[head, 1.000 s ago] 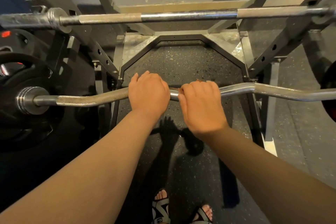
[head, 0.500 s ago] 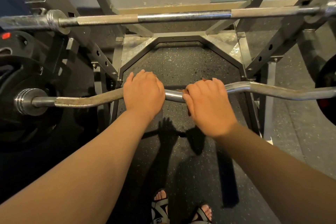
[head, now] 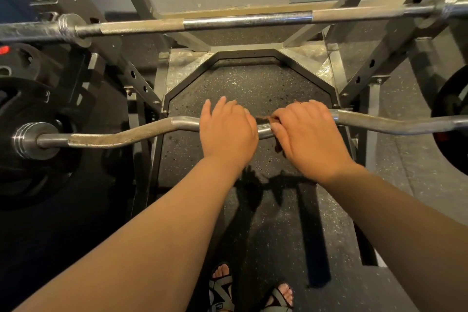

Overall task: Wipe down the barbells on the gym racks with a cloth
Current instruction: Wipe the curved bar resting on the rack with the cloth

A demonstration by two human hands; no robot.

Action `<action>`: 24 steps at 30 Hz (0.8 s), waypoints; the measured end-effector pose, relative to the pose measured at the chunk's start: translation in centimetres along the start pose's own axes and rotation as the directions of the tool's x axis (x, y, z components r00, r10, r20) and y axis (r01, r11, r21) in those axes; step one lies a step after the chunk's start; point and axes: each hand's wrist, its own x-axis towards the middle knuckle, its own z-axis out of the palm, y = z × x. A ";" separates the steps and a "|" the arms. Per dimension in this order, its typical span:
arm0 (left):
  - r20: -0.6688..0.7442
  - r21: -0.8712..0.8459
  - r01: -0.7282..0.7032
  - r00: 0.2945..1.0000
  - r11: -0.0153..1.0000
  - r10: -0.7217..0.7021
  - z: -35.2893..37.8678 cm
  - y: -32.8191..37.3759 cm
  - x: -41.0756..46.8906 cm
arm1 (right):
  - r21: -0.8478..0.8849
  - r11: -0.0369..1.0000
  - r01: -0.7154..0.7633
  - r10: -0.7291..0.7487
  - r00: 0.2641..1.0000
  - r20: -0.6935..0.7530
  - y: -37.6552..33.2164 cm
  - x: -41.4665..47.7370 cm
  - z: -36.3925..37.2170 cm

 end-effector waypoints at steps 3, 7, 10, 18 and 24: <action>-0.016 0.003 -0.016 1.000 1.000 0.016 0.1 -0.1 -0.2 | 0.006 0.983 -0.181 0.182 0.983 -0.034 -0.6 -0.1 0.2; -0.017 0.012 -0.013 1.000 1.000 0.013 0.1 0.0 -0.1 | 0.030 0.980 -0.196 0.198 0.978 -0.069 -3.7 -0.1 1.3; -0.007 0.022 -0.024 1.000 0.999 0.024 -0.1 0.0 0.0 | 0.026 0.999 -0.021 0.021 0.999 -0.028 -1.9 -0.3 0.9; 0.019 0.023 0.019 1.000 1.000 -0.020 0.0 0.4 0.4 | 0.008 0.954 -0.298 0.298 0.952 -0.064 -1.4 0.2 0.7; 0.038 0.036 0.019 0.999 0.999 -0.020 -0.1 0.5 0.6 | 0.017 0.999 0.042 -0.043 0.999 0.016 -0.1 0.9 0.6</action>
